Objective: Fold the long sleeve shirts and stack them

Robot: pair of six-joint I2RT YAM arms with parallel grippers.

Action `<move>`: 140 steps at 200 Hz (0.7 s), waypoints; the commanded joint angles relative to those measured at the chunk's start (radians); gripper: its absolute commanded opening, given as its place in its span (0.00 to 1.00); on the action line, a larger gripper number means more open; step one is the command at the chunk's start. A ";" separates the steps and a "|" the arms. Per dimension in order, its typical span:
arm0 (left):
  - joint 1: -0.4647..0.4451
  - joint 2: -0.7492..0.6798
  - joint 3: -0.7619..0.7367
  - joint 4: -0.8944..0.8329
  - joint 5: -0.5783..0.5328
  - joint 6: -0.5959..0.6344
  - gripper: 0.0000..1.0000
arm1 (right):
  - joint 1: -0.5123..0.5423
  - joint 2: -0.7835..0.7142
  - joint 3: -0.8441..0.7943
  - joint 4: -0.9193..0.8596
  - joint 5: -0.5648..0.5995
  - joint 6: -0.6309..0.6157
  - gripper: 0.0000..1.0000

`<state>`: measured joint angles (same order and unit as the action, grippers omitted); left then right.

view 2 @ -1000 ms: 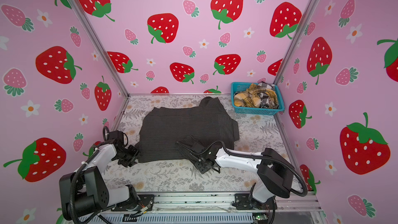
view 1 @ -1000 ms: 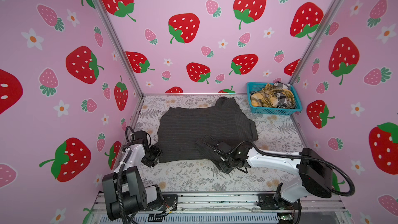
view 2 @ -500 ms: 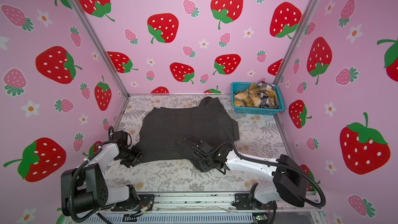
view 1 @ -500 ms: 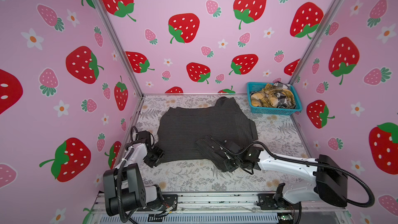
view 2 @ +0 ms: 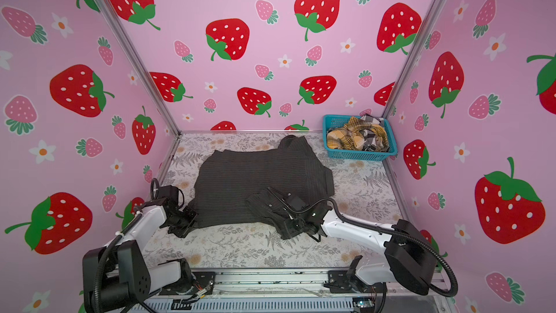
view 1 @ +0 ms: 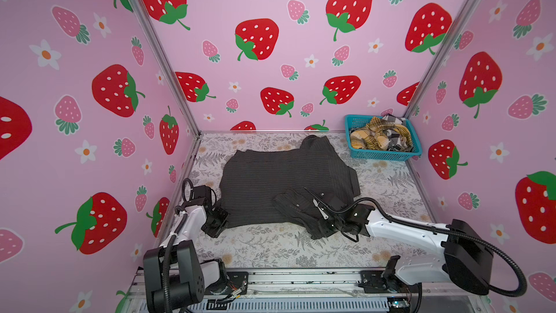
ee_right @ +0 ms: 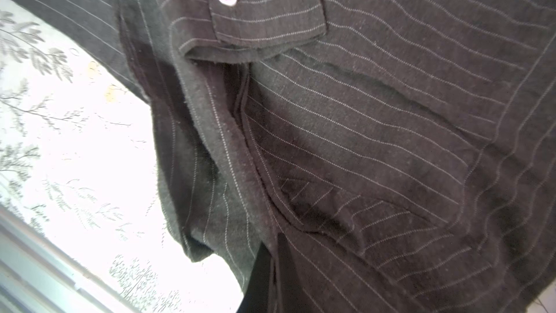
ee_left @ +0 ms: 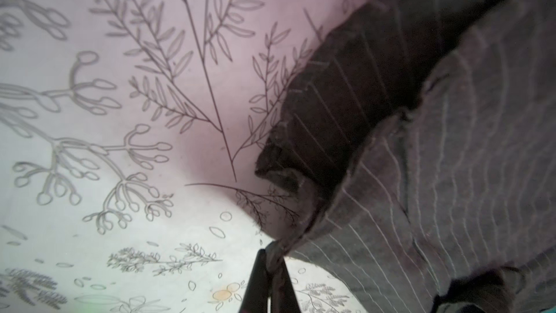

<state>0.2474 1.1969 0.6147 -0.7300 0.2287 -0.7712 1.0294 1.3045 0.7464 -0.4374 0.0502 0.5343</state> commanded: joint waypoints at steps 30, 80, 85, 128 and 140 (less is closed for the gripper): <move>-0.006 -0.088 0.187 -0.137 0.004 -0.015 0.00 | -0.080 -0.126 0.159 -0.108 0.023 -0.035 0.00; -0.006 0.137 0.315 -0.009 0.039 -0.039 0.00 | -0.295 -0.005 0.253 -0.069 -0.033 -0.144 0.00; -0.008 0.159 0.331 0.000 0.040 -0.041 0.00 | -0.316 0.012 0.265 -0.061 -0.042 -0.151 0.00; -0.015 0.335 0.460 0.072 0.048 -0.062 0.00 | -0.477 0.186 0.368 0.016 -0.147 -0.184 0.00; -0.023 0.394 0.492 0.085 0.046 -0.059 0.00 | -0.496 0.244 0.390 0.033 -0.167 -0.192 0.00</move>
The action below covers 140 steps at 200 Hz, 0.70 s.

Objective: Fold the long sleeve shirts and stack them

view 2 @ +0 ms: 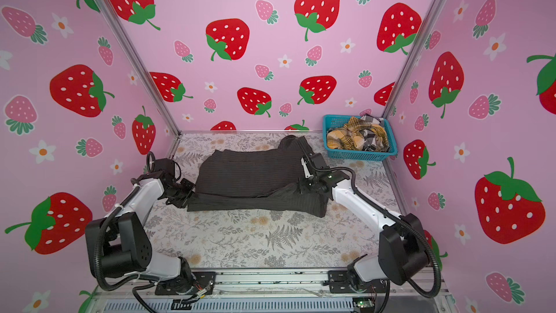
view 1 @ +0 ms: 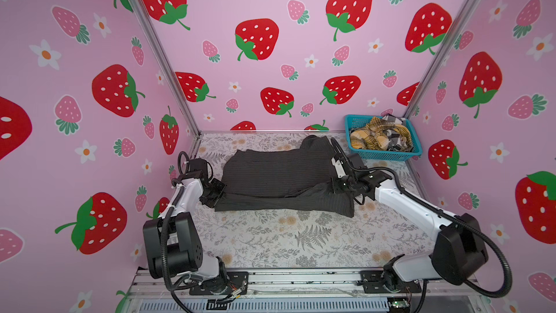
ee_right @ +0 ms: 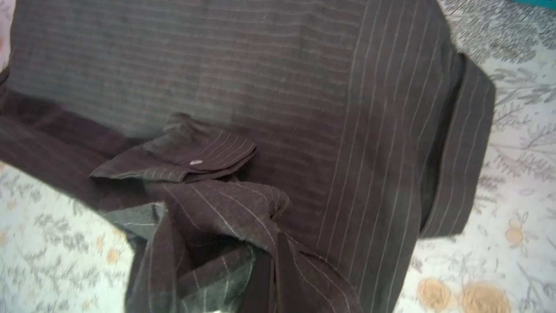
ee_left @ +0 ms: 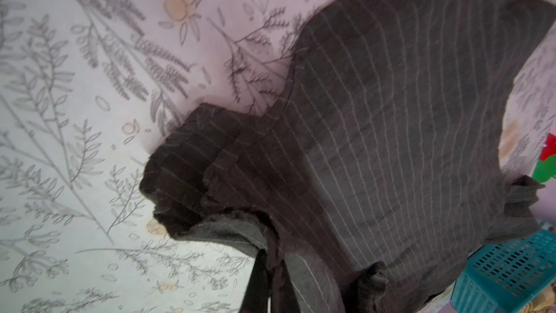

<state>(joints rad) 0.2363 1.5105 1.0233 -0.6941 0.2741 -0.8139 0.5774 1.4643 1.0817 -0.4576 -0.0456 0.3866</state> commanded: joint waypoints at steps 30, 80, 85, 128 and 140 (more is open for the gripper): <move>-0.033 0.246 0.121 0.084 0.016 -0.004 0.00 | -0.058 0.231 0.093 0.096 -0.090 -0.054 0.00; -0.034 0.291 0.189 0.059 -0.052 0.005 0.50 | -0.078 0.361 0.209 0.097 -0.017 -0.066 0.56; -0.035 0.277 0.196 0.046 -0.061 0.005 0.56 | -0.079 0.367 0.230 0.075 -0.002 -0.073 0.59; -0.090 0.093 0.207 -0.035 -0.185 -0.003 0.69 | -0.003 0.218 0.278 -0.086 0.235 -0.081 0.65; -0.116 0.074 0.187 -0.031 -0.186 -0.012 0.57 | 0.052 0.134 0.219 -0.099 0.252 -0.050 0.65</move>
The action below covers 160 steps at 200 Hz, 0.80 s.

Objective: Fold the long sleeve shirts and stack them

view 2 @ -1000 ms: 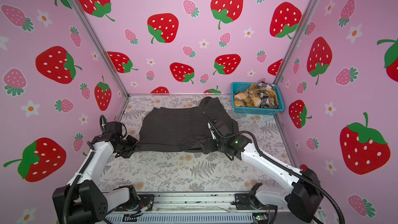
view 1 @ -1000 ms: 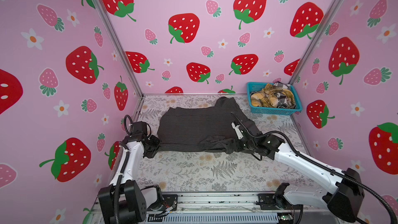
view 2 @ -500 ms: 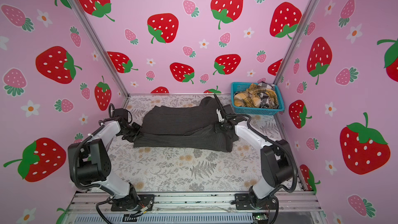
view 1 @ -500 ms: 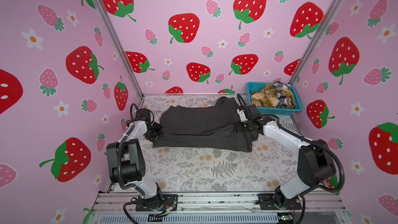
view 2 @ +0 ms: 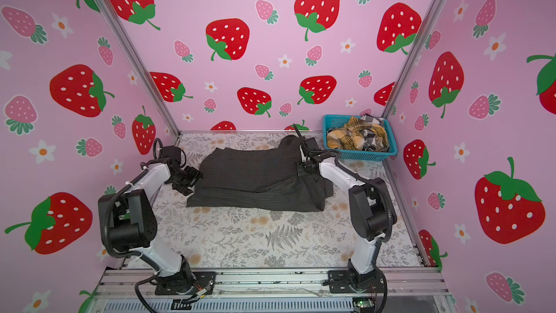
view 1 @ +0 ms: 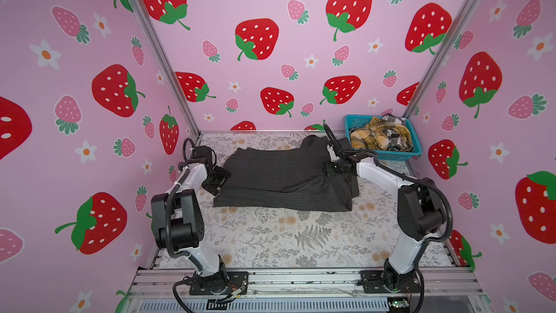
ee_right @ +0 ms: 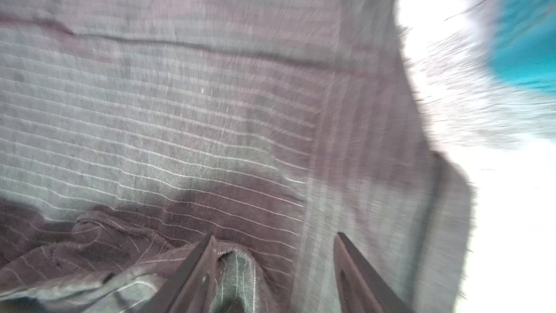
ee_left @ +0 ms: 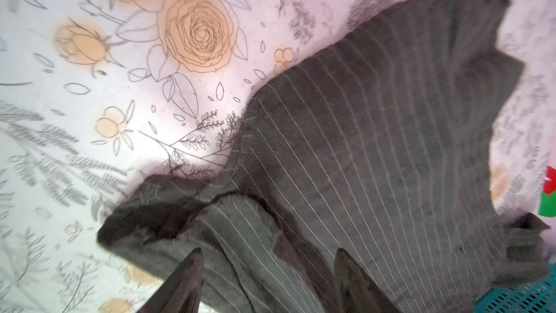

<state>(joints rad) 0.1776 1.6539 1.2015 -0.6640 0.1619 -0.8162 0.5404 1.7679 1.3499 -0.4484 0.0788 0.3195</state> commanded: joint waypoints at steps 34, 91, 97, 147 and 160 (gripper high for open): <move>-0.058 0.032 -0.049 0.037 0.023 -0.035 0.40 | 0.190 -0.276 -0.301 -0.021 0.026 0.135 0.61; -0.028 0.122 -0.073 0.071 0.004 -0.051 0.31 | 0.144 -0.176 -0.436 0.088 0.026 0.173 0.53; -0.022 0.125 -0.081 0.075 0.004 -0.049 0.30 | 0.123 -0.158 -0.435 0.094 0.030 0.170 0.52; 0.026 0.120 -0.165 0.091 0.003 -0.032 0.27 | 0.104 -0.172 -0.406 0.086 0.000 0.136 0.68; 0.038 0.114 -0.173 0.085 -0.005 -0.027 0.27 | 0.103 -0.201 -0.428 0.069 0.006 0.146 0.71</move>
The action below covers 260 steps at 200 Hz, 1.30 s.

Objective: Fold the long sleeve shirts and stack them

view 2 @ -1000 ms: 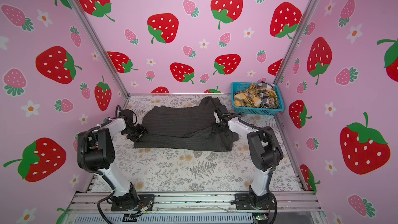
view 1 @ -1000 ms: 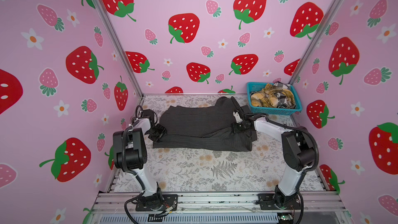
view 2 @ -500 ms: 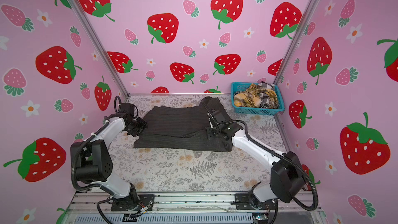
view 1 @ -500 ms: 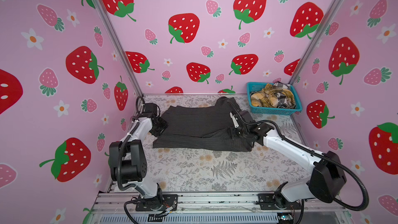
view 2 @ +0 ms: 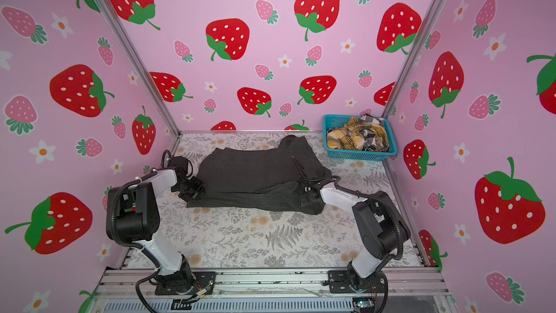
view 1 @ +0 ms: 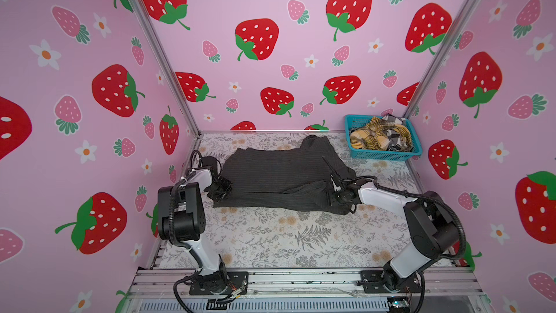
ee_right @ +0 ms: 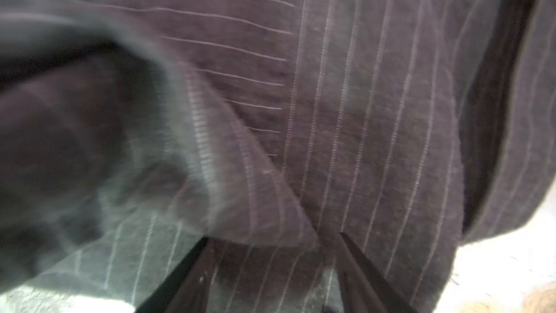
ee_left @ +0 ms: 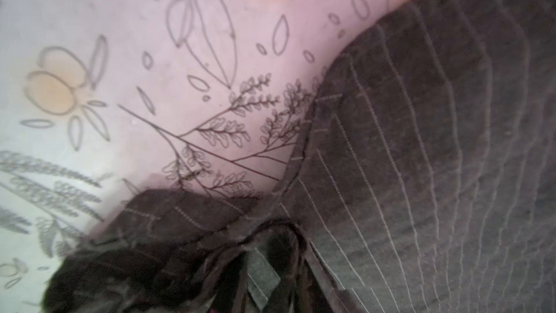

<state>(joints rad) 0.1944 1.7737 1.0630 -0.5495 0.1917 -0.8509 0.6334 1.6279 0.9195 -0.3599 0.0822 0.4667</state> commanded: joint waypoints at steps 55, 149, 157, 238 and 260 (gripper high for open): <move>0.048 -0.029 -0.054 -0.053 -0.040 0.019 0.26 | 0.007 -0.061 -0.105 -0.008 -0.100 0.038 0.67; 0.076 -0.163 -0.145 -0.092 -0.038 0.075 0.28 | 0.003 -0.166 0.025 -0.064 -0.162 -0.038 0.75; 0.076 -0.170 -0.132 -0.098 -0.037 0.081 0.29 | 0.005 -0.140 0.070 -0.063 -0.172 -0.070 0.79; 0.074 -0.095 -0.061 -0.107 0.025 0.089 0.28 | 0.181 0.194 0.384 -0.107 -0.097 -0.416 0.91; 0.076 -0.082 -0.046 -0.119 0.035 0.108 0.28 | 0.228 0.274 0.456 -0.130 -0.061 -0.436 0.90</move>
<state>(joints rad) 0.2646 1.6783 0.9710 -0.6338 0.2073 -0.7601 0.8074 1.8374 1.2964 -0.4225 -0.0319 0.1371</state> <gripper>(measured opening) 0.280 0.912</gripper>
